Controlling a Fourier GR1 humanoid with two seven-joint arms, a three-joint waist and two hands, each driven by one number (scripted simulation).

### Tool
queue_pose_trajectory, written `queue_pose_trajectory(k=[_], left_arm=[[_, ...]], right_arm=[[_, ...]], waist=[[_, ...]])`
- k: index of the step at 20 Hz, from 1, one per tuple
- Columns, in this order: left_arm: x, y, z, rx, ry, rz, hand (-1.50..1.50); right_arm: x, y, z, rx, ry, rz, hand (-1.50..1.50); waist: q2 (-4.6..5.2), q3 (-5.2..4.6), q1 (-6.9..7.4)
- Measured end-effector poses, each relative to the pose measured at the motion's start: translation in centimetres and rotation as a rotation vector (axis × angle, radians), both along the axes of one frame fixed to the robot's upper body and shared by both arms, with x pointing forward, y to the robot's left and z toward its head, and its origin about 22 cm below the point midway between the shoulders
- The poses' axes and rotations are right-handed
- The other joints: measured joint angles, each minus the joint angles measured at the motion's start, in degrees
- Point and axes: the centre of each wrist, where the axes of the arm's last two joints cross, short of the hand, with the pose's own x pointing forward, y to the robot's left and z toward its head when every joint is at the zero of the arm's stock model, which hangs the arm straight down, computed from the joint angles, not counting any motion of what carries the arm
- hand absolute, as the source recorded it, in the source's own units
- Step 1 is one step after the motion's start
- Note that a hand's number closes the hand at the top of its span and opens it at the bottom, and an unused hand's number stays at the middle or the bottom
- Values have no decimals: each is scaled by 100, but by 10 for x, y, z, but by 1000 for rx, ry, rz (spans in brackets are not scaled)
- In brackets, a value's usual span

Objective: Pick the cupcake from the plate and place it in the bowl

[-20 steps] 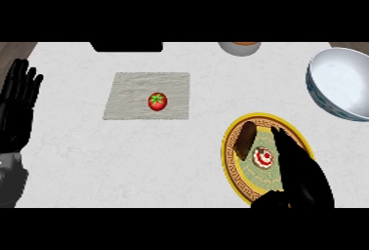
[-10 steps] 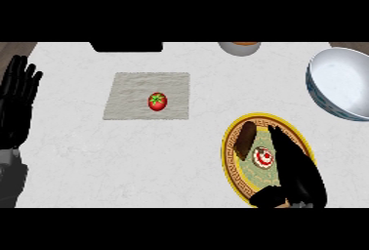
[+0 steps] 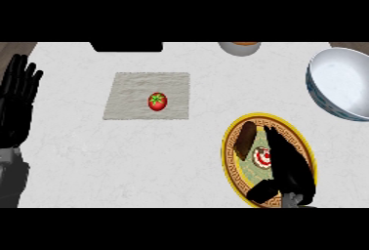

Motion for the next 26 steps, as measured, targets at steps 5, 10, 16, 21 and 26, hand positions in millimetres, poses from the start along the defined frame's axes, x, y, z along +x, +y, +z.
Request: queue_pose_trajectory(k=[5, 10, 16, 21, 26], left_arm=[[2, -4, -1, 1, 4, 4, 0], [-4, -6, -3, 2, 0, 8, 0], [-5, -3, -3, 4, 3, 2, 0], [-3, -4, -7, -2, 10, 1, 0], [-5, 5, -1, 0, 10, 4, 0]], right_arm=[[9, 6, -16, 5, 20, -15, -150], [10, -5, -24, 2, 53, -47, -150], [19, -11, -38, -18, 41, -41, 150], [18, -24, -48, -37, -40, -12, 150], [14, -27, -45, -69, -75, 12, 150]], waist=[[0, 1, 2], [-1, 1, 3], [-3, -1, 7], [-10, -7, -1], [-12, -7, -3]])
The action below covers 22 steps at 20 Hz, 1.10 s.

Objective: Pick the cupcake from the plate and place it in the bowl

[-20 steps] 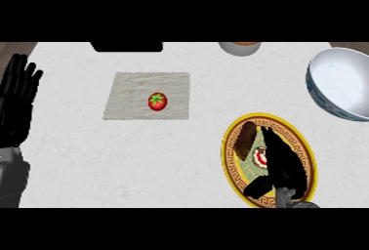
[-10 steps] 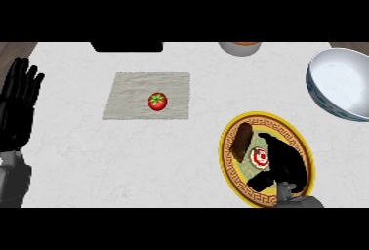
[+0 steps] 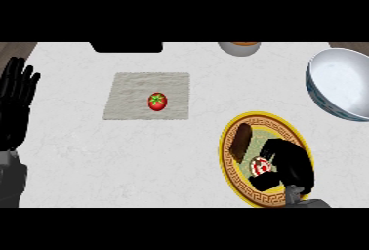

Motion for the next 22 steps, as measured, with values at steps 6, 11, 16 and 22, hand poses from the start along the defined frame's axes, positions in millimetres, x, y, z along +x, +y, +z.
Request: queue_pose_trajectory(k=[6, 11, 16, 22], left_arm=[[-2, -1, -2, -1, -4, 23, 0], [-4, 1, -3, -5, -6, 38, 0], [-4, 3, -3, -9, -8, 39, 0], [-2, -2, -2, -9, -9, 23, 0]], right_arm=[[-7, -140, 19, -136, 49, 15, 150], [-18, -232, 58, -215, 59, 23, 150], [-34, -308, 112, -259, -22, 10, 150], [-56, -368, 172, -213, -184, 52, 150]], waist=[[44, 35, -166], [70, 66, -249], [73, 85, -222], [61, 88, -114]])
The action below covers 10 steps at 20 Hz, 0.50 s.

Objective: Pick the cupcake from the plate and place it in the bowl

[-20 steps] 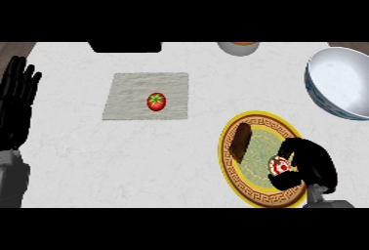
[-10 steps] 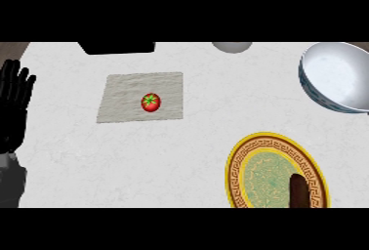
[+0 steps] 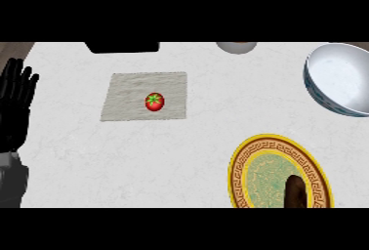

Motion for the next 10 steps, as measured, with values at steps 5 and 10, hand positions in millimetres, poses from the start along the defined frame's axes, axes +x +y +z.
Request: queue_pose_trajectory(k=[5, 10], left_arm=[[2, -4, 2, 5, -5, -16, 0], [8, -13, 2, 5, -8, -41, 0]], right_arm=[[-19, -33, 44, 61, -160, 112, 150], [-33, -54, 75, 172, -296, 187, 150]], waist=[[-5, -9, 94], [17, -25, 219]])
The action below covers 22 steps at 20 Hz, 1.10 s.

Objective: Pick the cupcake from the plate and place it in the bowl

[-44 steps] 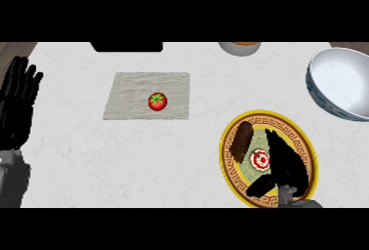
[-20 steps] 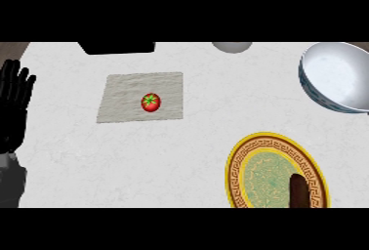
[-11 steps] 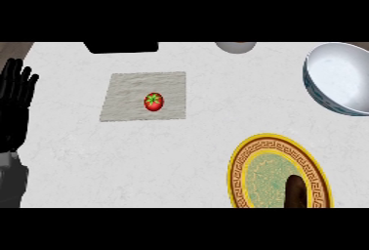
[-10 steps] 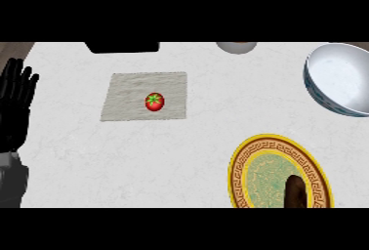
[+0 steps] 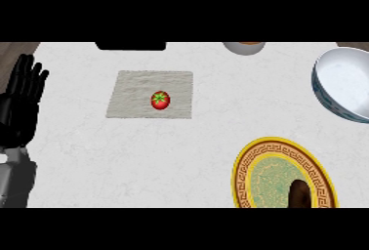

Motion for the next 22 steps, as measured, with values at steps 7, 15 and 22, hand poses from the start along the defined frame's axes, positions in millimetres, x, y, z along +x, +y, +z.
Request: queue_pose_trajectory(k=[7, 15, 22], left_arm=[[8, -9, 2, 2, -5, -30, 0], [16, -17, 3, 5, -1, -57, 0], [17, -18, 6, 7, -5, -66, 0]], right_arm=[[4, -6, 28, 97, -55, 12, 150], [44, 11, 40, 142, -9, 62, 150], [100, 42, 27, 152, 96, 136, 150]], waist=[[27, -18, 188], [47, -36, 328], [36, -46, 337]])
